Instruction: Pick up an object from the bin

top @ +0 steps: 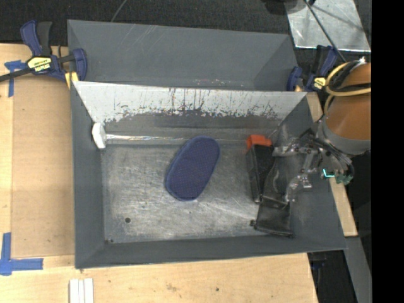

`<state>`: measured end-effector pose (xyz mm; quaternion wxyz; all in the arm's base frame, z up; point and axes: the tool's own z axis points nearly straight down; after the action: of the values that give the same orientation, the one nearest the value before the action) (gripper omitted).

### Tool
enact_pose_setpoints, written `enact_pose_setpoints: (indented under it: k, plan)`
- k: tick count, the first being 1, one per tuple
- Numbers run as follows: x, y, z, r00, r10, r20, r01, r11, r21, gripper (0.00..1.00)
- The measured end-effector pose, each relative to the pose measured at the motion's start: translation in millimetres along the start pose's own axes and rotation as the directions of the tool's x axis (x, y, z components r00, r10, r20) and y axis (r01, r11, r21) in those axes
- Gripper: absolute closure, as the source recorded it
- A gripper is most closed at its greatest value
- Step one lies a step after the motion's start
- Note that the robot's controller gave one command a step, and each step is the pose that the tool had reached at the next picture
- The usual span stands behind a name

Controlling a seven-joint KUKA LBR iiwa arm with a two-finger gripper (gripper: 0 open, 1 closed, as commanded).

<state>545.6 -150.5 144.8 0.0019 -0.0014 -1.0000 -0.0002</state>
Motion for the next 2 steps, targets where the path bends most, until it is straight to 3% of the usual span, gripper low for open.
enact_pose_setpoints:
  k: [1,2]
  plan:
    - [-26.7,32,24,0.994,0.108,0.008,-0.108,0.994,0.003,0.00]
    - [-42.8,54,-76,0.981,0.192,0.017,-0.192,0.981,-0.002,0.00]
